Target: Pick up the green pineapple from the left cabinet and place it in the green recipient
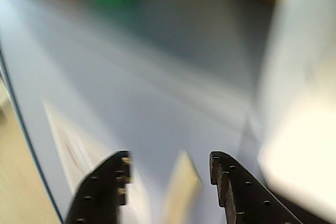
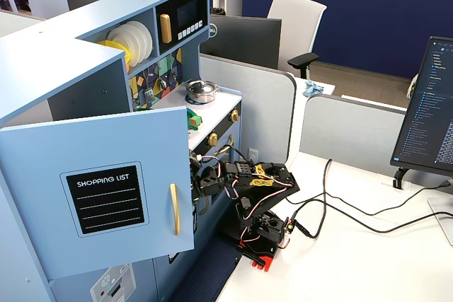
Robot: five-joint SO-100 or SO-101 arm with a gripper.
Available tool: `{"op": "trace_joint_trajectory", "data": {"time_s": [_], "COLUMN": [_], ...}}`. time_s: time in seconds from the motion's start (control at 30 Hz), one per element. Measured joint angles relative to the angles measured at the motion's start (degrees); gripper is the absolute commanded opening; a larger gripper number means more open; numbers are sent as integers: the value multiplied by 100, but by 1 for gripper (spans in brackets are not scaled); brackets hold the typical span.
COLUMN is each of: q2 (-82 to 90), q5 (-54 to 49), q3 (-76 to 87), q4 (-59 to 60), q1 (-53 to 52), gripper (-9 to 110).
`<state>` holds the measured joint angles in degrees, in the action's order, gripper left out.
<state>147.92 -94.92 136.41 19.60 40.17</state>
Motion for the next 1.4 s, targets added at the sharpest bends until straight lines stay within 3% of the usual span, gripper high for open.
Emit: {"op": "trace_joint_trajectory", "data": {"time_s": [0.1,0.53,1.07,1.17,1.4], "q2": [-325,-1450,-3489,-3850,-4544], "q5": [281,483,-334,-272,255], "q3": [-149,-431,-1802,-1942,-2215], "q4": [-571,-2259,-3067,-3322,-3981], "q1": [70,237,272,290,334], "gripper": [24,27,27,33,35]}}
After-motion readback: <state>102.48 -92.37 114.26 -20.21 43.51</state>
